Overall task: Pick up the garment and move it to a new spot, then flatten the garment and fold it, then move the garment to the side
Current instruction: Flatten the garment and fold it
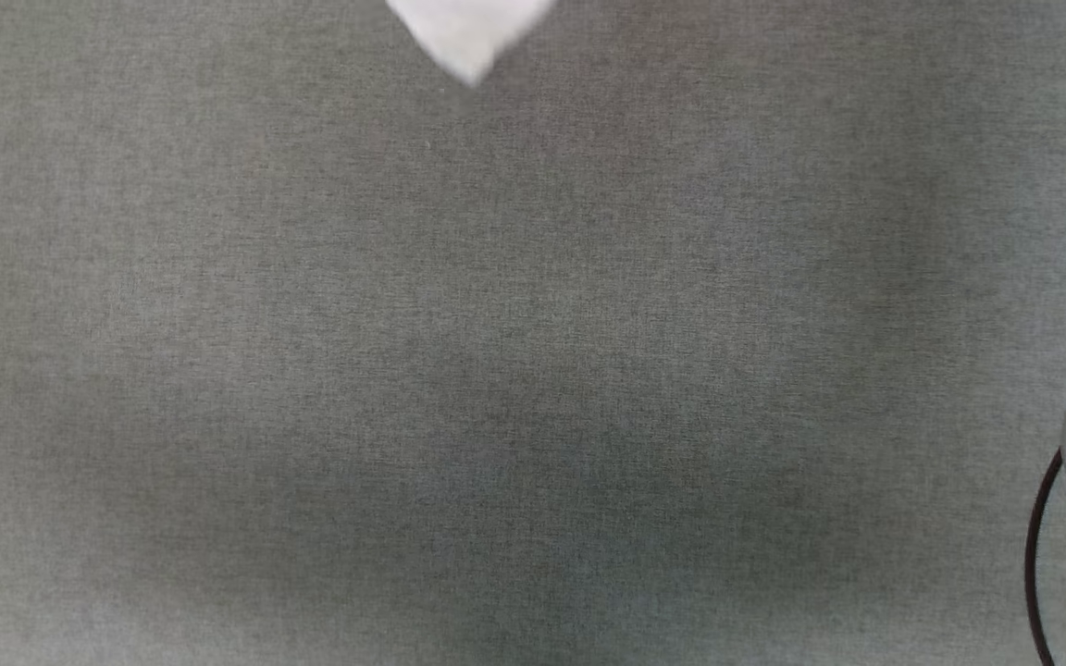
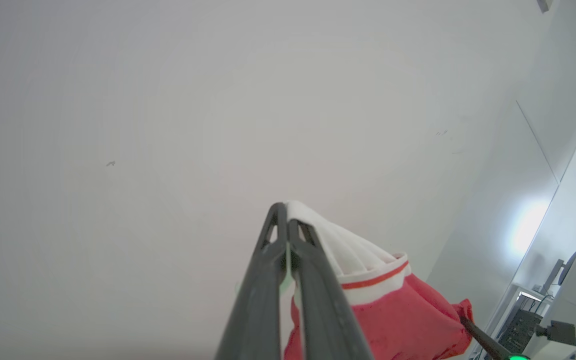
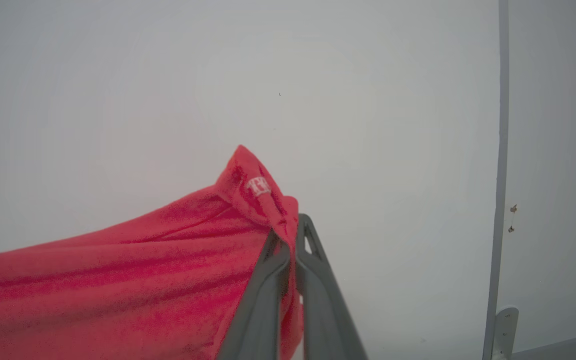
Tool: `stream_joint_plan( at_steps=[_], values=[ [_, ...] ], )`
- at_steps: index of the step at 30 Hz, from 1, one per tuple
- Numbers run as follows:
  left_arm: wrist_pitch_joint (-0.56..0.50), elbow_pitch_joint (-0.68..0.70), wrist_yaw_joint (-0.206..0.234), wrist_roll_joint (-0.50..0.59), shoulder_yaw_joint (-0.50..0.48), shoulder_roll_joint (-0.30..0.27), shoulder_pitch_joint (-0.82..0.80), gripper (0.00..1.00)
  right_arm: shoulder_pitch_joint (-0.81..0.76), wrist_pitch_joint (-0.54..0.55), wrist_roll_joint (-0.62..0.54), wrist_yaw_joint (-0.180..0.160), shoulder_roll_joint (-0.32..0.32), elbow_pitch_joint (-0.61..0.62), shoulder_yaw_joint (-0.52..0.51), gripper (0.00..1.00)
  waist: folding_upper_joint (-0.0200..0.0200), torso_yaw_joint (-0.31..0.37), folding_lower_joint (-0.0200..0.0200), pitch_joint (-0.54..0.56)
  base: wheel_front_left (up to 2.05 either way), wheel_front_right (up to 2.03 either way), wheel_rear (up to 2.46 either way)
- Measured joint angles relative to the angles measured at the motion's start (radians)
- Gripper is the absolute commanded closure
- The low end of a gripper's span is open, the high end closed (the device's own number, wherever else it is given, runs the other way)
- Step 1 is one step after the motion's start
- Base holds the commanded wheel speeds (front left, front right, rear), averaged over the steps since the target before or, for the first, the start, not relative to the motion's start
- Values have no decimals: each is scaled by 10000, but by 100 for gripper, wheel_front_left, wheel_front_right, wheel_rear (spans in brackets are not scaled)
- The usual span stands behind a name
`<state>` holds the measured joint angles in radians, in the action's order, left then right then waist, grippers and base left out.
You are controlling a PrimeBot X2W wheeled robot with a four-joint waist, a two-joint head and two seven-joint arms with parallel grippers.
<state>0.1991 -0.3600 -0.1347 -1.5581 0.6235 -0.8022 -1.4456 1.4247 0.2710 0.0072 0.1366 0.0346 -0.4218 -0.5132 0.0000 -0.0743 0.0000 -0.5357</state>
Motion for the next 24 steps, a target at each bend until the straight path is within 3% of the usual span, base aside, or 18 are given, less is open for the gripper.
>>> stream_joint_plan(
  at_steps=[4,11,15,24],
  values=[
    [63,401,-2,-84,58,50,453,100,-344,-205,-111,-2,19,-397,-113,100,0,3,0,29,0,0,0],
    [313,1647,25,-654,188,238,3323,100,-2600,-117,247,-27,100,-591,447,100,0,-91,0,183,0,0,0],
    [562,2334,27,-734,-207,623,6222,100,-5260,708,1085,-31,121,362,1333,100,0,-127,0,432,0,0,0],
    [608,3256,27,-67,-1233,1430,10592,100,-10098,2063,3137,-31,117,3881,1618,100,0,-236,0,988,0,0,0]
  ],
)
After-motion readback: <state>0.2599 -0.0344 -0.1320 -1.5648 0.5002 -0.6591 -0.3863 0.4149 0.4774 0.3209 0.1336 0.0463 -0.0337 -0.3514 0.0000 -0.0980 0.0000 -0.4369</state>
